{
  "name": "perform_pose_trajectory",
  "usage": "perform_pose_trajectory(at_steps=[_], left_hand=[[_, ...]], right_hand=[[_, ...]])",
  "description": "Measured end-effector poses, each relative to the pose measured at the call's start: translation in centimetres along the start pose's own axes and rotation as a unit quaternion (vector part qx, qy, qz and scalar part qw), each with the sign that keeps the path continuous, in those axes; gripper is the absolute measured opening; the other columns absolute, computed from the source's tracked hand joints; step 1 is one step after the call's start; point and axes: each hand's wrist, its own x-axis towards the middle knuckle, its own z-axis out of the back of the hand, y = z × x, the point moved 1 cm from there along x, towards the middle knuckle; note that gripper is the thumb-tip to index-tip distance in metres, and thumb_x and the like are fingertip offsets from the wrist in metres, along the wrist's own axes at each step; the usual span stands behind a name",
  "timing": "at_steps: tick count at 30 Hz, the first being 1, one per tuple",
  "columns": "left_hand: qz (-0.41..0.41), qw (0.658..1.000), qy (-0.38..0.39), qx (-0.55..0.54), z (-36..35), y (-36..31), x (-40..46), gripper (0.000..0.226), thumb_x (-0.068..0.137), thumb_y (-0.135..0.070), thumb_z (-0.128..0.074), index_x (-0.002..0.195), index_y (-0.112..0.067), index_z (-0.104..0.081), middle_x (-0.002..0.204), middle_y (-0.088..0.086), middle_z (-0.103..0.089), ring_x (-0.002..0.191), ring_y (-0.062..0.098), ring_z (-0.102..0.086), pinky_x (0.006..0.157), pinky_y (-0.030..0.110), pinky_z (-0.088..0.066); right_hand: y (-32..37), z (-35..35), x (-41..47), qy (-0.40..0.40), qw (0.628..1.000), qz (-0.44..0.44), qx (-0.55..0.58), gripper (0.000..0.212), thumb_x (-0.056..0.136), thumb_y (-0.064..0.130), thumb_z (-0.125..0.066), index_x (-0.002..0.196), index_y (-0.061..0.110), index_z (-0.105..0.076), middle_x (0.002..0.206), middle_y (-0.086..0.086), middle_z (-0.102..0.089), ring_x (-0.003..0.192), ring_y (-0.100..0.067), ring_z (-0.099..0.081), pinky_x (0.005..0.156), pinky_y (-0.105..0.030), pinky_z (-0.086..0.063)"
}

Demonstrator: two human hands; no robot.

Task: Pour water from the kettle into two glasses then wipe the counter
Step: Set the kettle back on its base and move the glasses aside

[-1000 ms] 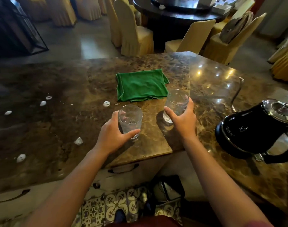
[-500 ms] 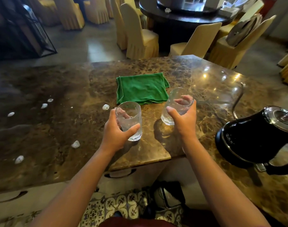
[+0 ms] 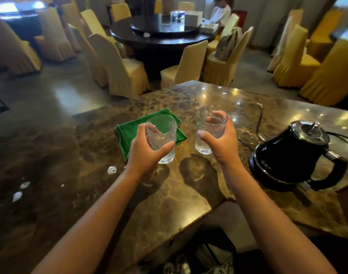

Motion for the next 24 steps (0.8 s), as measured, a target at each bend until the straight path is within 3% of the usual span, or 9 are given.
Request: perform_pose_trajectory(at_steps=[5, 11, 17, 21, 24], left_hand=[[-0.028, 0.999, 0.029, -0.011, -1.2, -0.4, 4.2, 0.058, 0.074, -0.044, -0.090, 0.113, -0.022, -0.053, 0.105, -0.017, -0.063, 0.093, -0.009, -0.064, 0.077, 0.010, -0.050], [-0.050, 0.997, 0.058, -0.025, -4.1, -0.8, 8.7, 0.055, 0.076, -0.044, -0.089, 0.113, -0.020, -0.056, 0.105, -0.017, -0.064, 0.094, -0.007, -0.064, 0.080, 0.016, -0.052], [-0.055, 0.996, 0.072, -0.025, -7.9, -0.9, 12.9, 0.059, 0.079, -0.036, -0.089, 0.121, -0.010, -0.056, 0.104, -0.020, -0.059, 0.093, -0.024, -0.055, 0.077, 0.001, -0.041], [-0.049, 0.996, 0.067, -0.012, -10.8, -0.1, 15.9, 0.063, 0.078, -0.043, -0.087, 0.123, -0.013, -0.055, 0.106, -0.015, -0.062, 0.093, -0.006, -0.062, 0.077, 0.006, -0.044], [-0.040, 0.997, 0.067, 0.004, -12.7, 0.7, 17.5, 0.070, 0.077, -0.047, -0.087, 0.129, -0.016, -0.053, 0.117, -0.004, -0.065, 0.105, 0.011, -0.064, 0.085, 0.014, -0.049]], right_hand=[[0.8, -0.2, 1.1, -0.070, 0.997, 0.001, -0.022, 0.061, 0.075, 0.031, -0.089, 0.125, 0.042, -0.057, 0.122, 0.002, -0.069, 0.121, -0.019, -0.067, 0.109, -0.055, -0.052], [0.2, 0.9, 3.6, -0.115, 0.992, -0.009, -0.055, 0.062, 0.075, 0.038, -0.093, 0.127, 0.033, -0.059, 0.128, 0.003, -0.069, 0.124, -0.015, -0.065, 0.111, -0.047, -0.052], [-2.8, 1.9, 7.5, -0.121, 0.990, -0.039, -0.060, 0.069, 0.075, 0.037, -0.094, 0.134, 0.025, -0.059, 0.130, 0.007, -0.068, 0.125, -0.012, -0.064, 0.111, -0.039, -0.051], [-5.2, 2.3, 10.7, -0.110, 0.989, -0.061, -0.079, 0.071, 0.074, 0.043, -0.093, 0.133, 0.034, -0.055, 0.135, 0.007, -0.065, 0.130, -0.016, -0.061, 0.112, -0.042, -0.050], [-6.8, 1.8, 12.9, -0.103, 0.989, -0.072, -0.075, 0.069, 0.077, 0.034, -0.093, 0.133, 0.033, -0.052, 0.138, 0.005, -0.063, 0.133, -0.017, -0.059, 0.115, -0.041, -0.048]])
